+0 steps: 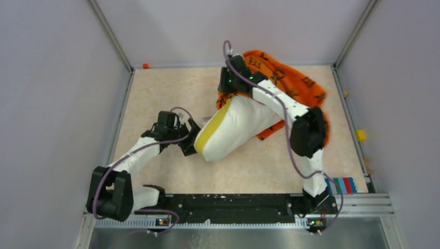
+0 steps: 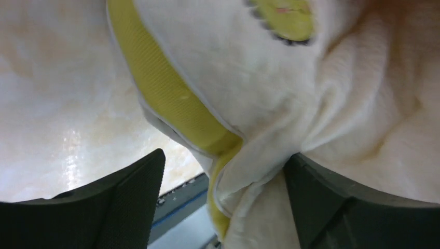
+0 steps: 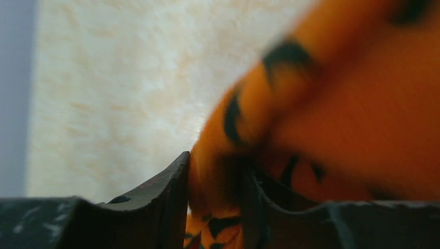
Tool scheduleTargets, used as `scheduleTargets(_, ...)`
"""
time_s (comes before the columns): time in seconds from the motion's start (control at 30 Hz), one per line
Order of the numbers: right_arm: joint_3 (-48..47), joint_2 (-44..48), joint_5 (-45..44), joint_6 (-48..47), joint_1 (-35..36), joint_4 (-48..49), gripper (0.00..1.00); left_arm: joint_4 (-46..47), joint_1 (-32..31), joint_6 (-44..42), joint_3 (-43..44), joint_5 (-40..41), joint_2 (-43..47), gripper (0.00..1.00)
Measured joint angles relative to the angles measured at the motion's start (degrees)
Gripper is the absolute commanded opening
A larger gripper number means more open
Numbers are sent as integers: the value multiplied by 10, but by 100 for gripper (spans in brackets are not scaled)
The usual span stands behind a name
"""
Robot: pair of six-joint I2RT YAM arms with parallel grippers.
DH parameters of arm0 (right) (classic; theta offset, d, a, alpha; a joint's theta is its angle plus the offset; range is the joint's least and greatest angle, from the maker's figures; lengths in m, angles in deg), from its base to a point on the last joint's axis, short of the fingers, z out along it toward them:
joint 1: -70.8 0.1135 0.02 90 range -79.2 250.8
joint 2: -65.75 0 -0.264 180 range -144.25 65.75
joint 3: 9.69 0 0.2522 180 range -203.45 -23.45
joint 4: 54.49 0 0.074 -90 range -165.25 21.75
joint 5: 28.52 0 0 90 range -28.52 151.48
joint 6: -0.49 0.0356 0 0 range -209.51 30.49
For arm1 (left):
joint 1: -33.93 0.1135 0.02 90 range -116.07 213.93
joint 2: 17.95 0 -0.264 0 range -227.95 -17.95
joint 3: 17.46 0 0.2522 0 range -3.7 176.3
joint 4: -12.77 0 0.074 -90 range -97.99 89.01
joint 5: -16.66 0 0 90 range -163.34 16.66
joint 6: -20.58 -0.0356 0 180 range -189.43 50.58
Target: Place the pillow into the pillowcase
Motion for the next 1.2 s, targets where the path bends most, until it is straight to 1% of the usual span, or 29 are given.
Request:
scheduleTargets(0.03, -17, -49, 7, -4, 4, -4, 51, -37, 7, -23, 22, 9, 4, 98)
scheduleTargets(0.1, -45, -113, 16, -16, 14, -15, 59, -102, 14, -78, 100, 65, 14, 99)
scheduleTargets(0.17, -84, -147, 24, -34, 22, -31, 62, -139, 17, -129, 194, 144, 30, 99)
scheduleTargets(0.23, -130, -152, 29, -55, 28, -50, 65, -146, 19, -172, 255, 225, 64, 99)
scheduleTargets(0.33, -199, -146, 29, -86, 30, -52, 70, -149, 20, -220, 299, 307, 126, 99)
scheduleTargets(0.4, -217, -125, 23, -108, 27, -50, 71, -168, 18, -245, 342, 338, 137, 99)
scheduleTargets(0.47, -218, -100, 23, -127, 22, -50, 72, -174, 10, -264, 380, 351, 129, 99)
scheduleTargets(0.5, -216, -88, 23, -134, 18, -49, 76, -175, 1, -269, 393, 356, 125, 99)
scheduleTargets(0.53, -205, -73, 28, -140, 12, -42, 77, -177, -14, -276, 402, 363, 120, 99)
scheduleTargets(0.6, -174, -40, 39, -149, -1, -31, 78, -184, -64, -287, 419, 373, 101, 97)
scheduleTargets(0.67, -144, -13, 43, -156, -16, -24, 78, -194, -125, -294, 438, 372, 70, 94)
scheduleTargets(0.77, -120, 7, 17, -160, -38, -26, 78, -185, -197, -292, 442, 362, 26, 92)
scheduleTargets(0.83, -56, 36, -16, -162, -52, -17, 79, -155, -240, -280, 411, 358, 1, 93)
scheduleTargets(0.9, 40, 74, -50, -170, -66, -12, 80, -123, -276, -264, 364, 355, -23, 98)
scheduleTargets(0.93, 75, 85, -61, -175, -70, -9, 80, -110, -296, -259, 345, 356, -42, 99)
scheduleTargets(1.0, 154, 99, -81, -188, -79, 6, 79, -90, -327, -252, 334, 367, -95, 99)
scheduleTargets(1.03, 178, 99, -88, -192, -83, 13, 79, -74, -349, -251, 336, 381, -141, 98)
scheduleTargets(1.1, 206, 84, -98, -196, -89, 18, 77, -66, -379, -244, 348, 406, -214, 91)
scheduleTargets(1.13, 208, 71, -104, -196, -90, 24, 72, -66, -392, -236, 354, 422, -250, 81)
scheduleTargets(1.17, 209, 60, -111, -196, -90, 30, 67, -65, -403, -229, 355, 438, -278, 65)
scheduleTargets(1.2, 207, 47, -122, -194, -90, 34, 60, -64, -409, -222, 352, 454, -298, 45)
